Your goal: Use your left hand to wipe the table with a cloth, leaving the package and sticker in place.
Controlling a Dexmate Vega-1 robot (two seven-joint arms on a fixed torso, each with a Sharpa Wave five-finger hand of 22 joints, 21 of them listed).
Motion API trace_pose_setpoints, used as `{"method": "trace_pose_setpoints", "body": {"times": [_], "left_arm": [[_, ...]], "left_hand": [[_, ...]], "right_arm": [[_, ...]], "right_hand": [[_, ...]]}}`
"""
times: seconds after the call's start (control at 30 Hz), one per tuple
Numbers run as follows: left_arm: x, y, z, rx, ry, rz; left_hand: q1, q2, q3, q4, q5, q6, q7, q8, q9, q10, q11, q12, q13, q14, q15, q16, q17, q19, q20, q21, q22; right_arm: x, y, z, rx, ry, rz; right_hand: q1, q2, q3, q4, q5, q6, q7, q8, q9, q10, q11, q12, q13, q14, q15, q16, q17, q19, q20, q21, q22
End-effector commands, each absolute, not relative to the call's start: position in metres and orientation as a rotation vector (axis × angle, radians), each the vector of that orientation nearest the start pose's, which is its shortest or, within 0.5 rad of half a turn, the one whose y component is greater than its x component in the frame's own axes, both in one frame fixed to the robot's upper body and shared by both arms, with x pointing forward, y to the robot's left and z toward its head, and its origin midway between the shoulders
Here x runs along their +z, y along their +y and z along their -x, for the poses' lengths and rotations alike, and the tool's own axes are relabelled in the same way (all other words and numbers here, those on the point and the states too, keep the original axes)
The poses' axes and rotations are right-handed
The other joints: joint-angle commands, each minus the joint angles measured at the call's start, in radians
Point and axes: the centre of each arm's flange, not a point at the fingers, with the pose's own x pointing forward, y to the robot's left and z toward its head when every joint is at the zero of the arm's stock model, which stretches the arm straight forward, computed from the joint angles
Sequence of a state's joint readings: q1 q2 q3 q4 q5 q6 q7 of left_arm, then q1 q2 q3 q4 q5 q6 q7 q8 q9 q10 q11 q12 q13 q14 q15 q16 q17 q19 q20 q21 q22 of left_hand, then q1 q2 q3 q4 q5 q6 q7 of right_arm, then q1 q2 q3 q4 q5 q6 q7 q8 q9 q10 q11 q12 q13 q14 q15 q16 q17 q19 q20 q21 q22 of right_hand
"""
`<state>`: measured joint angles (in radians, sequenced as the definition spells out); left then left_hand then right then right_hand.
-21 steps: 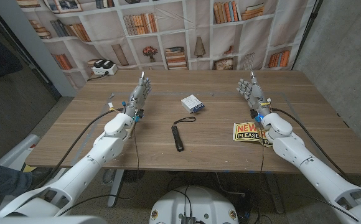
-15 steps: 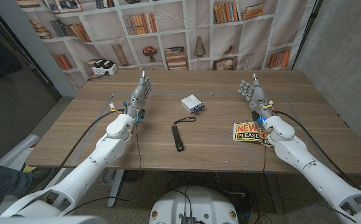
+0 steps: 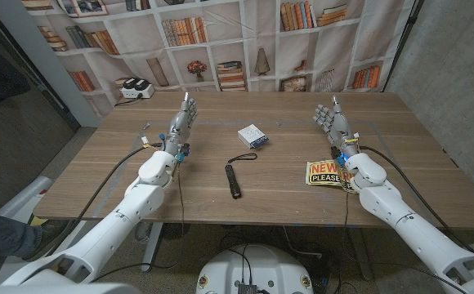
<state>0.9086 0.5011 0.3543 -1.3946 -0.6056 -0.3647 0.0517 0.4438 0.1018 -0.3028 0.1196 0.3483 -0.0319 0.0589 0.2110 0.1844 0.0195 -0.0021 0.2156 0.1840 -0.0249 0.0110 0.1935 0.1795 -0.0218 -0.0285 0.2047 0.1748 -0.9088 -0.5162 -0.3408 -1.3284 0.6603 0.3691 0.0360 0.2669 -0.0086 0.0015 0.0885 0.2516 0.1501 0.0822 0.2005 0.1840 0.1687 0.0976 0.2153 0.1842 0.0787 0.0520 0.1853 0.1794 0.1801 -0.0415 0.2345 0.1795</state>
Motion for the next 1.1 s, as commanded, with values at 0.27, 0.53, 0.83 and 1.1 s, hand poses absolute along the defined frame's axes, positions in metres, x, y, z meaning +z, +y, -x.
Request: {"method": "trace_pose_setpoints", "body": {"times": [0.27, 0.53, 0.83, 1.1], "left_arm": [[-0.022, 0.310, -0.607, -0.164, -0.702, -0.026], [-0.026, 0.315, -0.595, -0.209, -0.705, -0.068], [-0.038, 0.325, -0.583, -0.209, -0.726, -0.121], [-0.045, 0.331, -0.574, -0.210, -0.768, -0.167]], "left_hand": [[0.020, 0.008, 0.006, -0.013, 0.009, 0.018, 0.002, 0.005, 0.001, 0.021, 0.000, 0.006, 0.004, 0.016, -0.004, 0.005, 0.001, 0.012, -0.027, 0.003, 0.003], [0.029, 0.011, 0.008, -0.016, 0.008, 0.022, 0.004, 0.004, 0.002, 0.026, 0.001, 0.007, 0.005, 0.023, -0.001, 0.006, 0.001, 0.018, -0.026, 0.004, 0.003], [0.043, 0.015, 0.012, -0.023, 0.006, 0.036, 0.001, 0.006, 0.002, 0.043, -0.003, 0.010, 0.005, 0.042, -0.006, 0.009, 0.001, 0.029, -0.024, 0.006, 0.003], [0.061, 0.015, 0.014, -0.031, 0.005, 0.054, -0.001, 0.008, 0.002, 0.065, -0.006, 0.013, 0.005, 0.066, -0.012, 0.012, 0.001, 0.055, -0.024, 0.012, 0.003]], "right_arm": [[-0.034, -0.288, -0.632, 0.192, -0.679, -0.042], [-0.030, -0.284, -0.621, 0.200, -0.697, -0.023], [-0.030, -0.281, -0.619, 0.201, -0.689, -0.003], [-0.028, -0.282, -0.622, 0.185, -0.668, -0.001]], "right_hand": [[0.015, 0.004, 0.005, -0.006, 0.007, 0.014, 0.000, 0.006, 0.005, 0.003, 0.001, 0.004, 0.004, 0.007, -0.005, 0.005, 0.002, 0.016, -0.005, -0.003, 0.002], [0.016, 0.005, 0.005, -0.007, 0.006, 0.015, -0.001, 0.005, 0.005, 0.005, 0.002, 0.005, 0.004, 0.010, -0.005, 0.005, 0.002, 0.019, -0.006, -0.004, 0.002], [0.017, 0.006, 0.004, -0.008, 0.006, 0.017, -0.001, 0.005, 0.005, 0.007, 0.002, 0.006, 0.004, 0.013, -0.004, 0.006, 0.002, 0.022, -0.005, -0.005, 0.002], [0.018, 0.007, 0.004, -0.008, 0.006, 0.019, -0.002, 0.005, 0.005, 0.012, 0.002, 0.007, 0.004, 0.016, -0.006, 0.006, 0.003, 0.023, -0.006, -0.006, 0.002]]}}
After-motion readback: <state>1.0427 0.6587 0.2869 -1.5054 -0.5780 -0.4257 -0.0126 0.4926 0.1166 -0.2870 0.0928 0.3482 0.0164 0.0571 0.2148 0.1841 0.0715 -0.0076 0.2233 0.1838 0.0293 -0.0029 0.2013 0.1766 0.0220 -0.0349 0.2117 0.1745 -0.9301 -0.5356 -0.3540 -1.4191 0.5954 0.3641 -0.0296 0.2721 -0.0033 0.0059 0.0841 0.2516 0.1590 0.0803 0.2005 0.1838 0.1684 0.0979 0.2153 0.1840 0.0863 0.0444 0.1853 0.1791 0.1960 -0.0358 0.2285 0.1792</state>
